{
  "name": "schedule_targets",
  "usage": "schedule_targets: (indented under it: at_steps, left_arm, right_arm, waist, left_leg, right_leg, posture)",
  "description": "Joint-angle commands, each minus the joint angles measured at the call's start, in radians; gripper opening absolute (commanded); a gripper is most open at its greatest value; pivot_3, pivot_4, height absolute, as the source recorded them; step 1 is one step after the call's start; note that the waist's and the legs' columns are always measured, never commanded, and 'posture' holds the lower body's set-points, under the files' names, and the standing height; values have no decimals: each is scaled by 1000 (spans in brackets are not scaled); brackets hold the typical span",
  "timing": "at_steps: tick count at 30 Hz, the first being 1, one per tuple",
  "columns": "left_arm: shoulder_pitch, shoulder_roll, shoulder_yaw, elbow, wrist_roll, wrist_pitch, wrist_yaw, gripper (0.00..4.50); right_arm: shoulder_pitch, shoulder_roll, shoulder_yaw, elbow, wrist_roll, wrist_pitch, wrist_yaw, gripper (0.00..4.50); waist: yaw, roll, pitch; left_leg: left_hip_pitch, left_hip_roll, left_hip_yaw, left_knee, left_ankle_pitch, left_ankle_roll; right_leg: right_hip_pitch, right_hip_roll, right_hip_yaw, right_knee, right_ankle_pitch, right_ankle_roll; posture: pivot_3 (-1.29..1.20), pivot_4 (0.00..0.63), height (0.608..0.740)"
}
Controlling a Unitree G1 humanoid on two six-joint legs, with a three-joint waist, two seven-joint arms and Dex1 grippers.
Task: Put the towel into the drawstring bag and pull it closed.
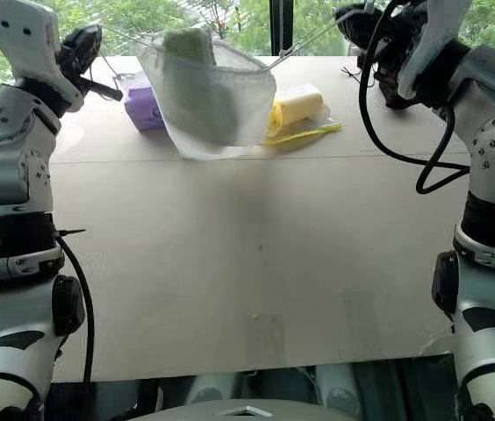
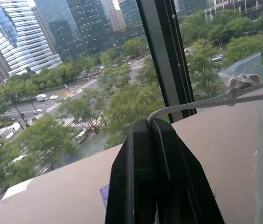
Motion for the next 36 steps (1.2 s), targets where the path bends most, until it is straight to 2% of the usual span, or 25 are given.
schedule_targets:
  at_steps: [1,4,5,6,8,10,12,15,16,18,21,23,26,29,32,36]
  left_arm:
    - [21,8,-7,26,-24,15,-59,15]
    - [165,-33,-55,19,2,3,-79,15]
    - [175,-46,-51,3,-3,-5,-74,15]
    - [162,-51,-46,-14,-9,-21,-75,15]
    - [106,-42,-24,1,-16,-49,-71,15]
    - [78,-18,-5,56,-10,-55,-65,15]
    - [93,16,4,123,16,-70,-56,15]
    - [118,23,97,221,-8,-36,52,15]
    - [123,24,123,246,-8,-34,90,15]
    - [133,25,183,283,-22,-38,171,15]
    - [168,25,196,261,-64,-60,157,15]
    - [208,8,173,188,-120,-52,67,15]
    - [398,-10,73,-79,-276,74,-169,15]
    - [545,-59,-17,-226,-291,94,-217,15]
    - [590,-150,-74,-221,-253,73,-181,15]
    - [630,-178,-128,-220,-249,66,-237,15]
  right_arm:
    - [1,-46,-38,-13,13,-10,-1,0]
    - [157,-41,5,30,-38,-58,-1,0]
    - [171,-36,-5,37,-34,-68,-8,0]
    - [160,-31,-26,33,-17,-71,-17,0]
    - [114,-50,-66,30,7,-66,-30,0]
    - [131,-117,-62,53,-49,-85,-33,0]
    - [214,-211,-25,121,-181,-145,-62,0]
    - [339,-320,-13,267,-376,-242,-209,0]
    - [357,-329,-35,294,-394,-256,-244,0]
    - [378,-337,-87,331,-415,-282,-303,0]
    - [410,-355,-115,340,-400,-318,-298,0]
    - [431,-349,-119,312,-360,-319,-252,0]
    - [581,-313,-115,58,-121,-243,10,0]
    - [696,-209,-71,-124,14,-191,54,0]
    - [730,-98,72,-170,-37,-187,7,0]
    - [776,-84,254,-111,-213,-256,-13,0]
  waist:
    - [1,0,-3]
    - [-2,1,-13]
    - [-4,1,-13]
    - [-7,1,-9]
    - [-7,1,-1]
    - [-4,1,-1]
    - [3,1,-3]
    - [5,1,-8]
    - [4,2,-7]
    - [3,5,-5]
    - [-1,5,-5]
    - [-4,5,-5]
    - [-5,6,-6]
    - [-12,6,-7]
    - [-11,5,-7]
    - [-7,5,-7]
  left_leg:
    - [4,0,0,-1,0,0]
    - [21,0,2,-7,-2,2]
    - [30,0,2,-9,-5,7]
    - [31,0,4,-9,-7,10]
    - [17,0,3,-1,-5,9]
    - [-9,0,2,13,-2,5]
    - [-8,0,1,12,-2,5]
    - [-2,0,3,9,-3,6]
    - [4,-1,4,7,-4,8]
    - [7,-1,7,7,-5,9]
    - [7,-1,8,8,-5,9]
    - [8,0,8,8,-5,8]
    - [8,0,9,7,-5,8]
    - [10,1,10,5,-5,8]
    - [14,1,9,6,-5,9]
    - [14,1,6,11,-7,14]
  right_leg:
    - [3,0,0,-1,0,0]
    - [23,0,0,-11,-2,2]
    - [33,-1,0,-16,-2,3]
    - [34,-1,1,-16,-2,3]
    - [20,-1,3,-10,1,4]
    - [-6,-1,3,5,2,4]
    - [-3,0,1,1,2,4]
    - [4,-1,1,-5,1,6]
    - [10,-2,2,-8,0,6]
    - [12,-3,5,-6,1,7]
    - [9,-2,7,-2,2,8]
    - [9,-2,7,-2,2,8]
    - [10,-2,9,-4,2,8]
    - [13,-3,10,-8,2,9]
    - [17,-4,12,-5,2,8]
    - [16,-1,11,0,3,6]
  posture:
    - [0,150,740]
    - [0,150,740]
    - [0,150,740]
    - [0,150,740]
    - [0,150,740]
    - [0,150,740]
    - [0,150,740]
    - [0,150,740]
    - [0,150,740]
    - [0,150,740]
    - [0,150,740]
    - [0,150,740]
    - [0,150,740]
    - [0,150,740]
    - [0,150,740]
    - [0,150,740]
